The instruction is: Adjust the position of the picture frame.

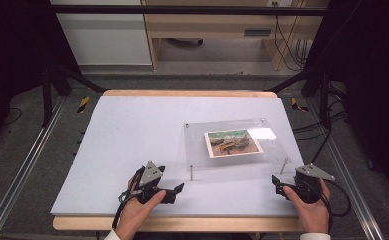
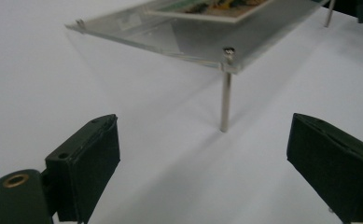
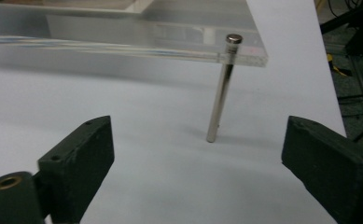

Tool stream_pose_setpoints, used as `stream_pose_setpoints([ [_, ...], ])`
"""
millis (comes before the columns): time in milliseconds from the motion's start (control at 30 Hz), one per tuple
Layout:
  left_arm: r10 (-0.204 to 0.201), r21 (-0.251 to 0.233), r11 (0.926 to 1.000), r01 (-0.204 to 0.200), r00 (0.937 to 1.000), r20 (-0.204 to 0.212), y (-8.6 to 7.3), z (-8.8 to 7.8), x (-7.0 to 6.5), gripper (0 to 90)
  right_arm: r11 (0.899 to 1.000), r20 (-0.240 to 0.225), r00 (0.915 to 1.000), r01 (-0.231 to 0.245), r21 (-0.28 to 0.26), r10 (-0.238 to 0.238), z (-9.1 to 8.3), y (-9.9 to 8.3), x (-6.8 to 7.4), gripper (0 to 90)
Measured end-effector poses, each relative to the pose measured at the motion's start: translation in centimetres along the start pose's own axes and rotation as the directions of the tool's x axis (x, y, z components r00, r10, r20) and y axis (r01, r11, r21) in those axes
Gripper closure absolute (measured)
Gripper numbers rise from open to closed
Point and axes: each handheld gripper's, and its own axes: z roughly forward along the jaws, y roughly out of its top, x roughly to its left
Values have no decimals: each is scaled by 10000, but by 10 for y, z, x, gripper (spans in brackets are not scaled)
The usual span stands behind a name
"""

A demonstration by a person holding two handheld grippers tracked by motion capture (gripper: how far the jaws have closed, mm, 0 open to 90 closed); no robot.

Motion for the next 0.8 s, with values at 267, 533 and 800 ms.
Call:
stream_pose_setpoints([
  [267,62,467,9989,-49,9996,-275,-6,-4,18,159,10000,-120,9999,17,1,-17,-3,0,4,160],
  [533,62,461,9989,-42,9990,-433,-10,-3,17,150,9980,203,9994,305,-545,-295,-9,-4,6,200],
  [800,-107,348,9993,126,9986,-518,-9,2,20,147,9975,340,9984,469,-532,-451,0,-7,2,225],
])
